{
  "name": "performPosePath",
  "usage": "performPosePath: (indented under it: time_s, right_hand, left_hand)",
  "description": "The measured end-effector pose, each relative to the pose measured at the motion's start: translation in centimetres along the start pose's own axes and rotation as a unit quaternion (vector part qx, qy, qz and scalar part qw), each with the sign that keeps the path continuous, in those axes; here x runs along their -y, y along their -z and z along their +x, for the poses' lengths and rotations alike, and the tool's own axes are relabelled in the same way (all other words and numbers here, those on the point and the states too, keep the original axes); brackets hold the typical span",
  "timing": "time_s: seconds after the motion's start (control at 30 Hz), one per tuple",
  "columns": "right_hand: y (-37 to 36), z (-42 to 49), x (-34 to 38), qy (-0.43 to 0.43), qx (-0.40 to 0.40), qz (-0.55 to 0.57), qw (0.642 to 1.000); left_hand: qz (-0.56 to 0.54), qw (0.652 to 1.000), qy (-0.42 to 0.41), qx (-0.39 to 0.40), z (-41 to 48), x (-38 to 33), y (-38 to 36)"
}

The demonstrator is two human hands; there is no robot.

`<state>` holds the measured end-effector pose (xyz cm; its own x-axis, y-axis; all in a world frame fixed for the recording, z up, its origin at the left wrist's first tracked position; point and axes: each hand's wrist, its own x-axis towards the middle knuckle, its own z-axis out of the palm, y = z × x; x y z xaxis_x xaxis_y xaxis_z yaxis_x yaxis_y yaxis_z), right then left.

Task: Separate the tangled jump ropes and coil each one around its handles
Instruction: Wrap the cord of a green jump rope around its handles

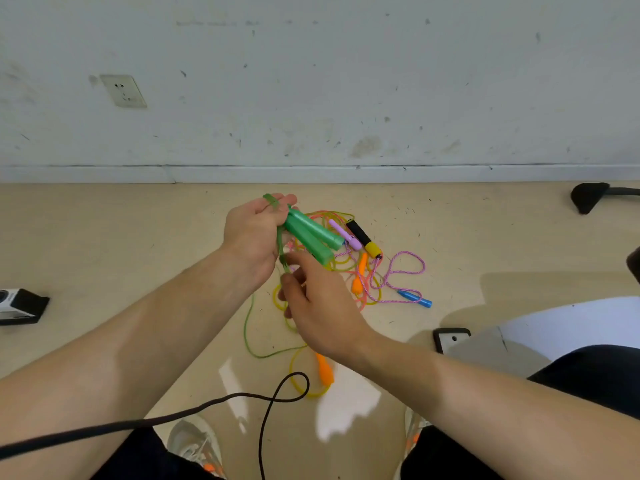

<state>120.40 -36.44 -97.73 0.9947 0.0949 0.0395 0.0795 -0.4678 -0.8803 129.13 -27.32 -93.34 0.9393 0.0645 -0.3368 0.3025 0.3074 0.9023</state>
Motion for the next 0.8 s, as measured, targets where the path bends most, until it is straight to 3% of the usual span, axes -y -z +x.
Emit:
performPosePath:
  time_s: [0.17,0.3,0.43,0.57,0.8]
  right_hand:
    - [1.3,1.0,-1.7,-0.104,0.055,0.048,0.992]
    - [4.4,3.0,-2.8,-0.127,0.083,0.088,0.984]
    - [6.6,4.6,-3.2,-0.150,0.085,0.172,0.970]
    - [7.4,5.4,-2.6,-0.151,0.085,0.224,0.959]
    - [7.0,5.0,-0.9,-0.121,0.024,0.203,0.971]
  left_hand:
    - [-0.027,0.997,0.048,0.053,0.6,-1.4,1.1]
    - [0.080,0.979,0.089,0.168,0.7,-2.1,2.9]
    - [0.220,0.939,0.053,0.261,0.7,-2.5,4.0]
    - [0.290,0.928,-0.026,0.231,0.6,-2.3,4.1]
    - [0.390,0.892,-0.156,0.165,0.5,-0.8,3.3]
